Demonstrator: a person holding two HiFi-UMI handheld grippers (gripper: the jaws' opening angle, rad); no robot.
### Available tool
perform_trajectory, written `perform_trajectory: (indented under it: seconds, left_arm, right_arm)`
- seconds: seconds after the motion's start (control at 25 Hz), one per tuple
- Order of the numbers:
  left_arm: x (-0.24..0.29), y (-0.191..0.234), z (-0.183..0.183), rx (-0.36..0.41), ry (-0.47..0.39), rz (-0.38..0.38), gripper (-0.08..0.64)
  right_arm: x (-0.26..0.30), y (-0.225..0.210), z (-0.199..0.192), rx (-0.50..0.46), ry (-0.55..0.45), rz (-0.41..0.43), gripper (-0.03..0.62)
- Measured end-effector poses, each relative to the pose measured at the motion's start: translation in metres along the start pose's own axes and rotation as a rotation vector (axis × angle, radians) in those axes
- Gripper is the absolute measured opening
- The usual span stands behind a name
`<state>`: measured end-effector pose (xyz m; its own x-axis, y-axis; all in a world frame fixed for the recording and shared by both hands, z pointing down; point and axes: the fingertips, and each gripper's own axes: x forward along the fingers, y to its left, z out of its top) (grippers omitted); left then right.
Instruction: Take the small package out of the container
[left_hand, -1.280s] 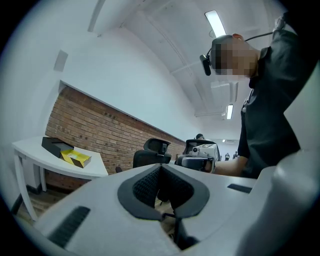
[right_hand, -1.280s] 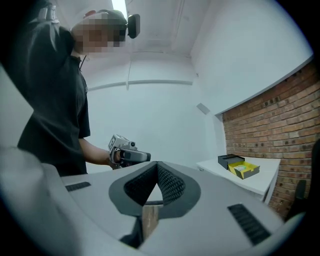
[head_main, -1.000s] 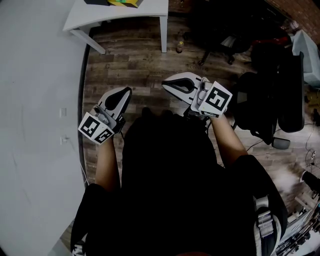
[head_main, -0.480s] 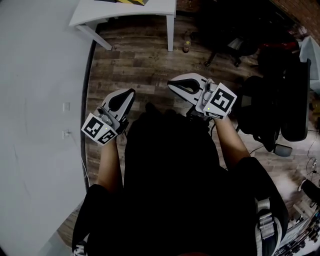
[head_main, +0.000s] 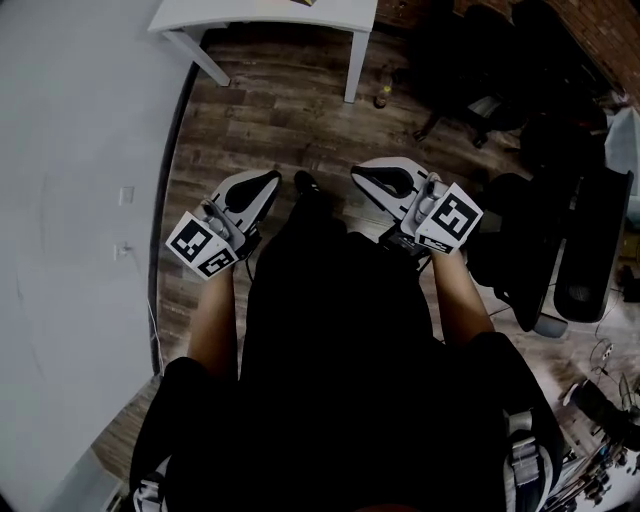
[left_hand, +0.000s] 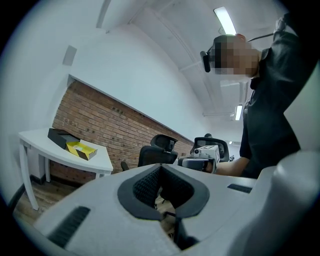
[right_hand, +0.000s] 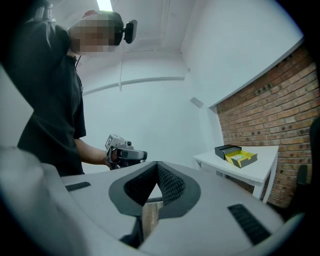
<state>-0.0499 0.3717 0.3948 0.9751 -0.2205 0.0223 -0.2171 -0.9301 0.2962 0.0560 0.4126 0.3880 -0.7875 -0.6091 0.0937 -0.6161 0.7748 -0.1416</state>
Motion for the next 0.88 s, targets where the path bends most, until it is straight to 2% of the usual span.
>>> perform_trajectory:
  seconds: [0.36,0.64,0.88]
  left_arm:
    - [0.037,0.060,-0.003,-0.056,-0.007,-0.037,0.015]
    - [0.047,0.146,0.015,-0.089,-0.024,0.002,0.015]
    - [0.046,0.220,0.048,-0.095,-0.088,0.042,0.015]
  right_arm:
    - [0.028,-0.059,-0.006,0.031,0.044,-0.021,0.006]
    - [0.092,-0.128,0.001,0.046,0.082,0.016,0.006]
    - [0.154,-0.182,0.020,0.027,0.122,0.057,0.006]
